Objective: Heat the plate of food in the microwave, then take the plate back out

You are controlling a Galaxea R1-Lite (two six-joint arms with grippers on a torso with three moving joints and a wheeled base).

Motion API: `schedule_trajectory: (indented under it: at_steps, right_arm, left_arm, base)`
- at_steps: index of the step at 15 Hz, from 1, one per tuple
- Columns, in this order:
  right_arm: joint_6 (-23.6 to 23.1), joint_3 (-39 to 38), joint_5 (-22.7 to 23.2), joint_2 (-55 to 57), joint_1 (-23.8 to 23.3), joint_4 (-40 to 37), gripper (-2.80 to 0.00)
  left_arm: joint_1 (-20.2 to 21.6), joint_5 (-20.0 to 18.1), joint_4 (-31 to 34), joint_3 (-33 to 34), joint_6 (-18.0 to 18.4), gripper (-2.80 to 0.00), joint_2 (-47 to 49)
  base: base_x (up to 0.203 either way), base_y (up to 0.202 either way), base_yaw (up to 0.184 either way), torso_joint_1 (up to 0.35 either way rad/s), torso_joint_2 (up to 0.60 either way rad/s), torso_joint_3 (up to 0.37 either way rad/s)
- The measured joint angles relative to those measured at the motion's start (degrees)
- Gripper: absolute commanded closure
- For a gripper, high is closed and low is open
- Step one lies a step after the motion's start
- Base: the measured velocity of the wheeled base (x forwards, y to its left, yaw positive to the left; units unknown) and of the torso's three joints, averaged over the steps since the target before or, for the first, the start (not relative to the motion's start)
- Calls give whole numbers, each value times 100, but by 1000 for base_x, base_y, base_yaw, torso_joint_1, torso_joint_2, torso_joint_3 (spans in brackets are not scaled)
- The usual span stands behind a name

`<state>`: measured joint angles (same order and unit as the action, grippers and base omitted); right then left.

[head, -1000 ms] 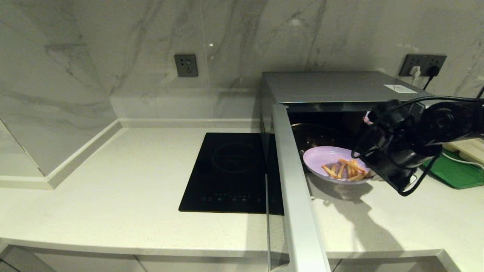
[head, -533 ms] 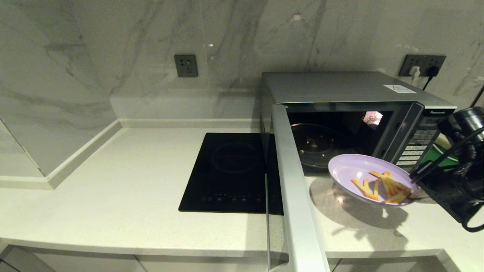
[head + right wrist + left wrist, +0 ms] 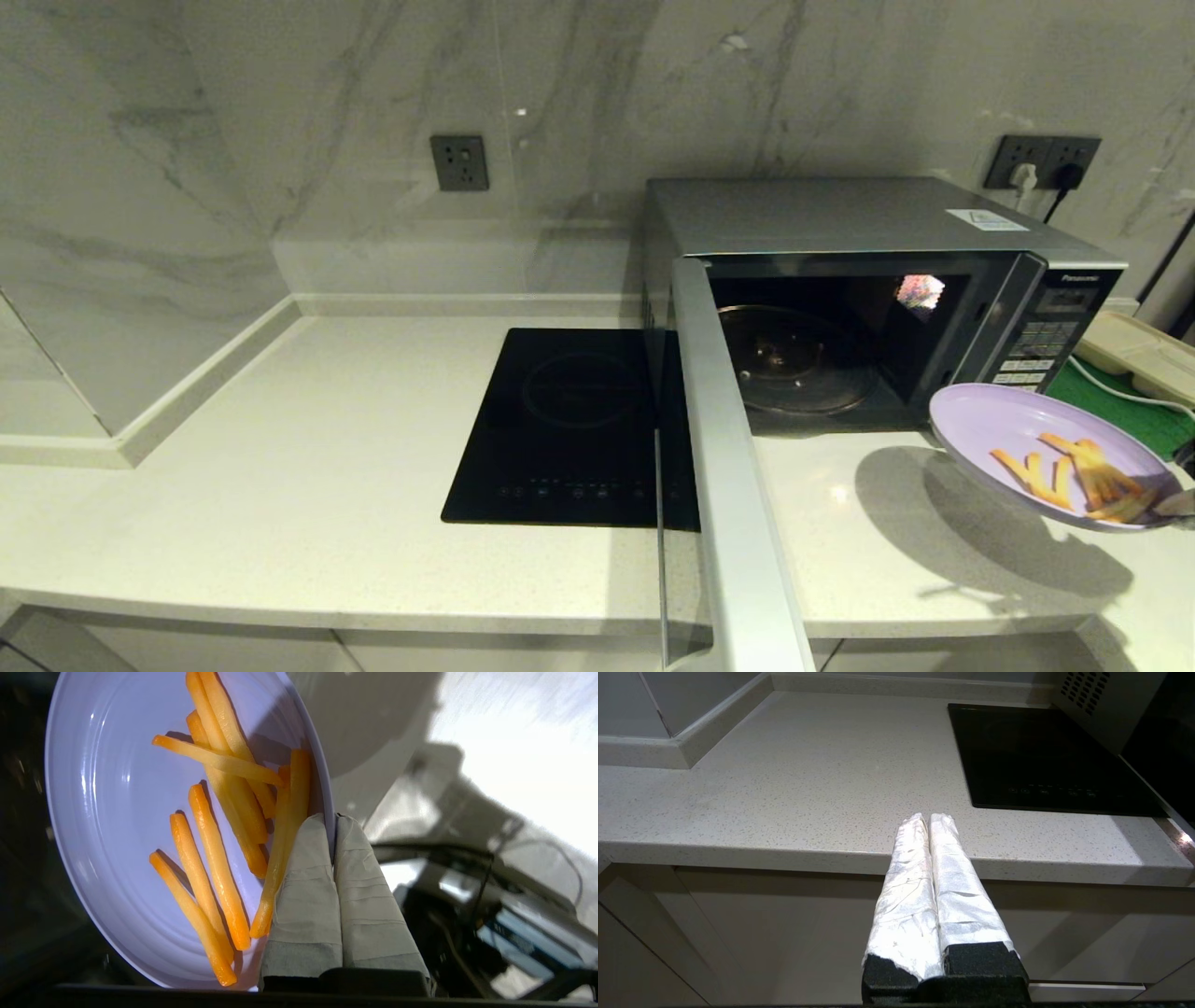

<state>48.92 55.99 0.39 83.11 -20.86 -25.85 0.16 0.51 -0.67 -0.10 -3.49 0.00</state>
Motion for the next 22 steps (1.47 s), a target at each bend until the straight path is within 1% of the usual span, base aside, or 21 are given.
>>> schedule_trajectory:
  at_steps: [3, 5, 8, 11, 15, 20, 22]
  right_arm:
    - [-640, -349, 169, 145, -946, 827, 0]
    - [-970, -503, 463, 305, -1474, 1296, 0]
    - [-1162, -438, 687, 684, -2051, 1413, 0]
    - [-1484, -355, 955, 1091, -2587, 1594, 0]
    - [-1660, -383, 1009, 1711, -3048, 2047, 0]
    - [-1754, -563, 1005, 2374, -3230, 2703, 0]
    - [-1775, -598, 1000, 2518, -3249, 2772, 0]
  left_arm:
    - [0, 0, -1, 0, 1, 0, 0]
    - [0, 0, -1, 0, 3, 0, 0]
    - [0, 0, -1, 0, 1, 0, 0]
    - [0, 0, 1, 0, 1, 0, 0]
    - [0, 0, 1, 0, 3, 0, 0]
    - [0, 0, -2, 0, -1, 0, 0]
    - [0, 0, 1, 0, 2, 0, 0]
  base:
    - [0, 0, 0, 0, 0, 0]
    - [0, 0, 0, 0, 0, 0]
    - [0, 0, 0, 0, 0, 0]
    - [0, 0, 0, 0, 0, 0]
    - [0, 0, 0, 0, 0, 0]
    - [0, 0, 0, 0, 0, 0]
    - [0, 0, 0, 0, 0, 0]
